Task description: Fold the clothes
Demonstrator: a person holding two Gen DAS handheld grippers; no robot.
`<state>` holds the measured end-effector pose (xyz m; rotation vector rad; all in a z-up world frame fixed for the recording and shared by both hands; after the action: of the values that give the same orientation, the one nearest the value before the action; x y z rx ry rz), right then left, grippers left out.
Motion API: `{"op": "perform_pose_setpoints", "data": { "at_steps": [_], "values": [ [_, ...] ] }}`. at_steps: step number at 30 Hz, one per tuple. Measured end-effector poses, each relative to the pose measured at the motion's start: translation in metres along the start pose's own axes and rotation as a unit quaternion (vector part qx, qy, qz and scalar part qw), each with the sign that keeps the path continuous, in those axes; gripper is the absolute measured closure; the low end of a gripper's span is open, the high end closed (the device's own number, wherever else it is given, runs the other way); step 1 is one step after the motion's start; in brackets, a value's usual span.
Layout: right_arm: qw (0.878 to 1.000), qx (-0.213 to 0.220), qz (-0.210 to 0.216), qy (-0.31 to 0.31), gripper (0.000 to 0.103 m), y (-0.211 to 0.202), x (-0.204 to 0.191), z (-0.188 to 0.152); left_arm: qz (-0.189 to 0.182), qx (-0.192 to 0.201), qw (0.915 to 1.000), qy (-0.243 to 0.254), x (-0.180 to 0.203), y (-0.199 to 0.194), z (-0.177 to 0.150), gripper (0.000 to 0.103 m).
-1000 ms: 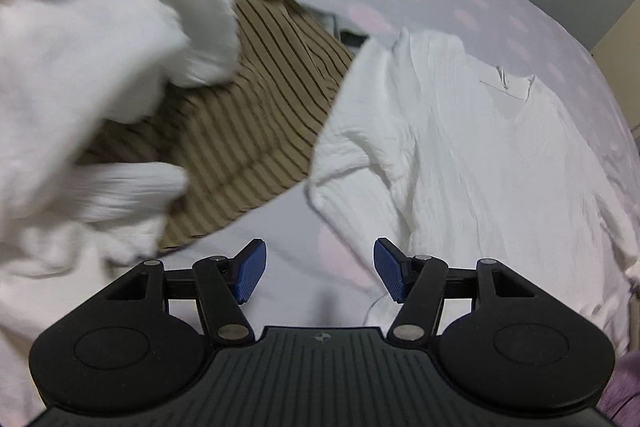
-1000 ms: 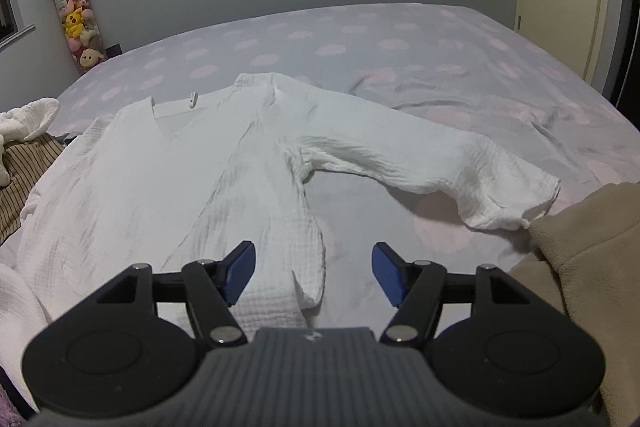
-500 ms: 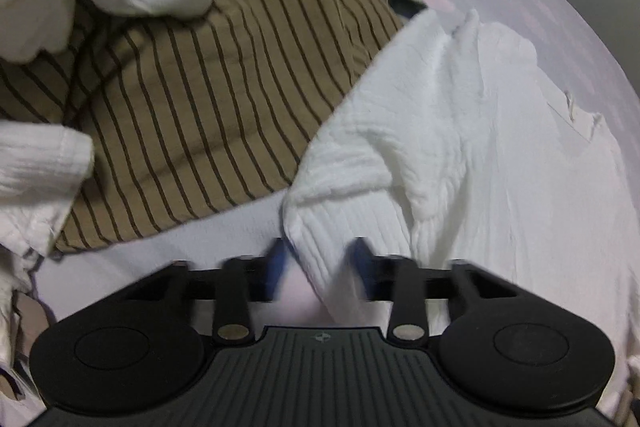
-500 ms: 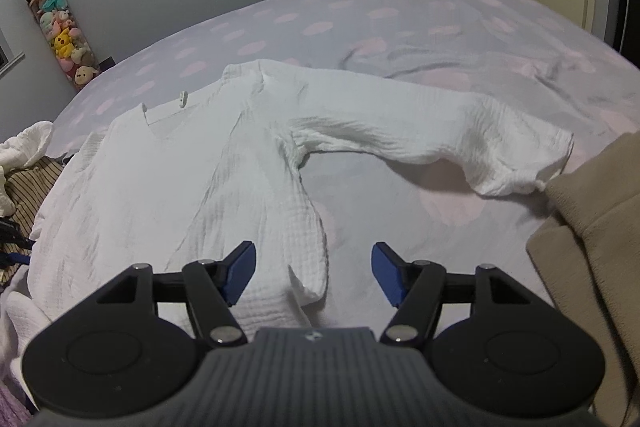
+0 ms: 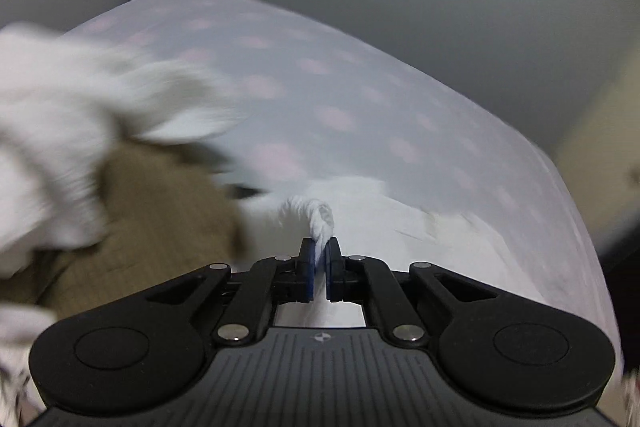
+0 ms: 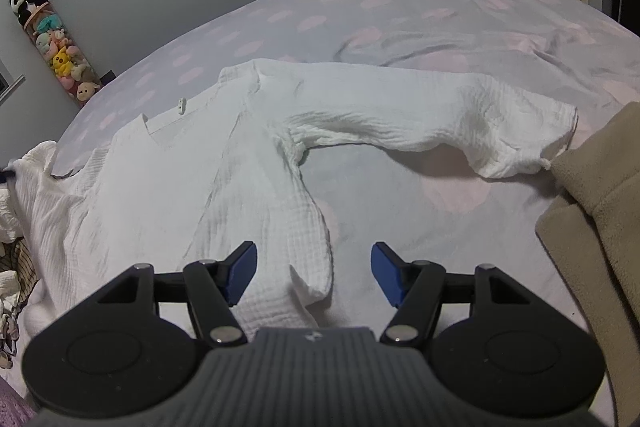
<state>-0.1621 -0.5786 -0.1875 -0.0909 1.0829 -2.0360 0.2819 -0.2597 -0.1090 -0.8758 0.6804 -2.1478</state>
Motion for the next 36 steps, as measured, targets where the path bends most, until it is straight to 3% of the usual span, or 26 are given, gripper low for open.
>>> {"op": "perform_pose_setpoints", "data": {
  "at_steps": [5,9,11,15,17,19,22,27,29,34,36],
  "values": [
    [1.0,0.004,0.014,0.016,0.036,-0.002,0.005,0.001,-0.043,-0.06,0.9951,0.065,0.071,0.046,-0.027,0.1],
    [0.999,0.006,0.022,0.028,0.036,-0.003,0.009,0.0,-0.046,-0.127,0.9877,0.08,0.093,0.088,-0.061,0.098],
    [0.999,0.004,0.027,0.034,0.036,-0.001,0.011,-0.001,-0.033,-0.162,0.9831,0.078,0.092,0.101,-0.074,0.087],
    [0.998,0.002,0.036,0.047,0.036,0.002,0.014,-0.001,-0.023,-0.174,0.9805,0.088,0.084,0.088,-0.077,0.077],
    [0.998,0.001,0.04,0.052,0.036,0.002,0.014,0.0,-0.013,-0.16,0.9821,0.099,0.081,0.072,-0.072,0.065],
    [0.998,0.002,0.042,0.052,0.036,0.002,0.015,0.0,0.002,-0.142,0.9838,0.109,0.071,0.058,-0.061,0.06],
    [0.998,0.007,0.045,0.052,0.036,0.0,0.013,0.001,0.035,-0.129,0.9863,0.096,0.041,0.041,-0.05,0.059],
    [0.997,0.011,0.049,0.055,0.036,-0.001,0.013,0.001,0.088,-0.133,0.9865,0.038,-0.016,0.052,-0.058,0.059],
    [0.997,0.011,0.048,0.056,0.036,-0.001,0.013,0.002,0.091,-0.149,0.9847,0.008,-0.029,0.06,-0.071,0.058],
    [0.997,0.008,0.046,0.057,0.036,0.0,0.014,0.002,0.049,-0.202,0.9764,-0.059,-0.028,0.085,-0.111,0.056],
    [0.997,0.007,0.044,0.058,0.036,0.0,0.015,0.001,0.06,-0.209,0.9736,-0.07,-0.024,0.091,-0.121,0.056]
  ]
}}
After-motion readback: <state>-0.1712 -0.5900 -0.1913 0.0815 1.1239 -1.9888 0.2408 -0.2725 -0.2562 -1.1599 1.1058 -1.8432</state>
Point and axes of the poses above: each gripper's, at about its wrist camera, not at the fingertips, and y roughly the way its jaws point, x to its right, z to its top, the point moved 8 cm from there along y, roughly the way its jaws point, and after that the axes turned 3 degrees about -z, right-handed, at the moved point
